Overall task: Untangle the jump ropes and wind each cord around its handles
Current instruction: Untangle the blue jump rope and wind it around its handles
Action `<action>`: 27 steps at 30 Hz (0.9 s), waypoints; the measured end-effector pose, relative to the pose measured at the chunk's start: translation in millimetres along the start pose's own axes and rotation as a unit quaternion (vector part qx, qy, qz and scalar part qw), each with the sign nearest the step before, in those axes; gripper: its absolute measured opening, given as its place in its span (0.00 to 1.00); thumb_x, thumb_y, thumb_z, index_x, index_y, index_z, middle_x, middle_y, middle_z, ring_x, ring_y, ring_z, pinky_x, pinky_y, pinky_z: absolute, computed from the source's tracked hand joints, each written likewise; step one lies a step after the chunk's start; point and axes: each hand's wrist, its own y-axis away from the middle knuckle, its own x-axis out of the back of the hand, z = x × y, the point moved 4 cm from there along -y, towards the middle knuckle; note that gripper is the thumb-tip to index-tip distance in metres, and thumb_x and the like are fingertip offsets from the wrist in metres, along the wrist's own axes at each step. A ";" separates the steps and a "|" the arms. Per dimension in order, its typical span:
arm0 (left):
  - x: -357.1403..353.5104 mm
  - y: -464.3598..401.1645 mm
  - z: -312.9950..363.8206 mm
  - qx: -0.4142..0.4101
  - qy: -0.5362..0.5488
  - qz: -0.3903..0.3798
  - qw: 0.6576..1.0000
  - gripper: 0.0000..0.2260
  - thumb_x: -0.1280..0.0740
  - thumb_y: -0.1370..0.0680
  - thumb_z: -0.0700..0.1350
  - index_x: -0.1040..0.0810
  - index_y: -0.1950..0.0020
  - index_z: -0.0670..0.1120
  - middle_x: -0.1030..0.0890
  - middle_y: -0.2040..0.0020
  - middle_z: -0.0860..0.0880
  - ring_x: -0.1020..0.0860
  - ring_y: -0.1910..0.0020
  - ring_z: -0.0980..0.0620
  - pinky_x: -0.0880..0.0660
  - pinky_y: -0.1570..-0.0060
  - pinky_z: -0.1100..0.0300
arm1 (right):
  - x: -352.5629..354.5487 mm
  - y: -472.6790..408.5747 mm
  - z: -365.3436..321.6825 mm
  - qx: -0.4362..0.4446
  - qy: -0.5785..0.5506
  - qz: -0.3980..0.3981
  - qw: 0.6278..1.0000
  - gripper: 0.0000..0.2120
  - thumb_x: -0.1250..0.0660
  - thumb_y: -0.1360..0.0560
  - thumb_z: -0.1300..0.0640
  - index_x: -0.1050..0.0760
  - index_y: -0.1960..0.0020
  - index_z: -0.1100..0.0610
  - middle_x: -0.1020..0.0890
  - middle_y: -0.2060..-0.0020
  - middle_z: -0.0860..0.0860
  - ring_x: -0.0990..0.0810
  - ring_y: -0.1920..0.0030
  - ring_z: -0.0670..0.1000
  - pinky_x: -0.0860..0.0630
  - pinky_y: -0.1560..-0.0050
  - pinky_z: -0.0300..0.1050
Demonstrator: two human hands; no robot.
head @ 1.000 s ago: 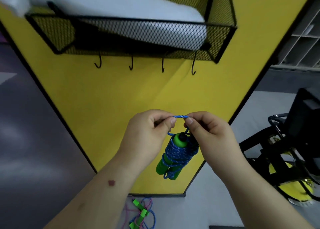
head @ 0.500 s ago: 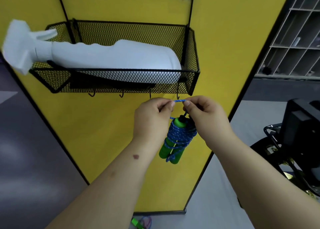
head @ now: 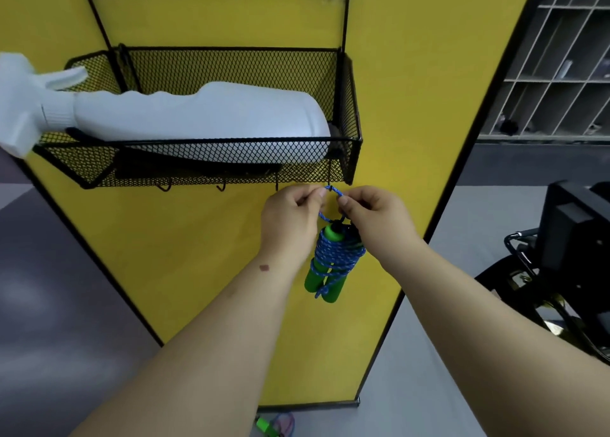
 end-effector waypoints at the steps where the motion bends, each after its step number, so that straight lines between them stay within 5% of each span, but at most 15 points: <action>1: -0.5 -1.4 -1.1 0.007 0.008 -0.001 1.000 0.10 0.32 0.20 0.48 0.18 0.61 0.58 0.15 0.62 0.56 0.19 0.61 0.61 0.22 0.56 0.63 | -0.3 -0.3 -0.1 0.001 0.001 0.000 1.000 0.06 0.32 0.21 0.52 0.18 0.53 0.50 0.18 0.64 0.48 0.26 0.68 0.45 0.30 0.67 0.39; 6: 1.5 2.2 -4.3 0.016 0.032 -0.009 0.999 0.06 0.31 0.21 0.48 0.16 0.55 0.57 0.15 0.59 0.58 0.18 0.56 0.62 0.21 0.51 0.62 | 0.6 1.7 -1.1 -0.001 0.021 0.006 1.000 0.05 0.32 0.21 0.52 0.17 0.50 0.50 0.15 0.60 0.50 0.22 0.64 0.46 0.26 0.64 0.40; 9: 12.5 12.3 -6.4 0.004 -0.022 0.008 1.000 0.07 0.30 0.21 0.49 0.15 0.45 0.51 0.15 0.53 0.60 0.19 0.52 0.64 0.24 0.48 0.67 | -0.2 9.3 -1.8 0.008 0.029 0.028 0.999 0.04 0.31 0.22 0.51 0.18 0.51 0.49 0.16 0.61 0.46 0.19 0.62 0.45 0.23 0.62 0.41; 12: 25.5 28.2 -12.7 -0.034 -0.096 0.009 0.995 0.07 0.31 0.21 0.49 0.14 0.46 0.50 0.14 0.53 0.57 0.19 0.53 0.61 0.23 0.49 0.64 | 2.0 26.7 -1.6 0.038 0.054 0.095 0.993 0.03 0.31 0.22 0.50 0.19 0.53 0.46 0.18 0.63 0.42 0.20 0.61 0.43 0.24 0.62 0.42; 16: 38.9 53.6 -38.5 -0.108 -0.201 -0.020 0.974 0.07 0.32 0.20 0.48 0.15 0.47 0.50 0.14 0.56 0.53 0.18 0.56 0.51 0.22 0.54 0.55 | -21.0 62.7 7.9 0.138 0.114 0.103 0.979 0.04 0.33 0.21 0.54 0.19 0.51 0.49 0.19 0.59 0.40 0.21 0.56 0.44 0.25 0.56 0.44; 19: 48.6 76.0 -71.4 -0.163 -0.283 -0.026 0.945 0.11 0.35 0.19 0.45 0.17 0.40 0.48 0.15 0.51 0.48 0.18 0.52 0.47 0.23 0.54 0.55 | -54.2 89.5 35.5 0.230 0.196 0.086 0.949 0.05 0.33 0.21 0.59 0.19 0.48 0.55 0.17 0.56 0.49 0.21 0.53 0.53 0.24 0.51 0.50; 23: 56.6 110.2 -143.1 -0.173 -0.364 -0.076 0.912 0.20 0.41 0.18 0.45 0.31 0.25 0.44 0.21 0.35 0.46 0.24 0.37 0.46 0.25 0.40 0.49 | -101.7 120.5 104.0 0.237 0.304 0.021 0.922 0.17 0.37 0.20 0.54 0.25 0.33 0.58 0.20 0.41 0.56 0.24 0.40 0.58 0.29 0.38 0.51; 27: 59.7 158.1 -232.2 -0.109 -0.457 -0.110 0.876 0.29 0.43 0.18 0.54 0.46 0.19 0.47 0.37 0.22 0.46 0.41 0.22 0.41 0.39 0.27 0.42 | -152.0 151.5 188.2 0.154 0.398 -0.057 0.903 0.31 0.45 0.19 0.39 0.43 0.20 0.50 0.37 0.23 0.55 0.39 0.23 0.61 0.41 0.25 0.59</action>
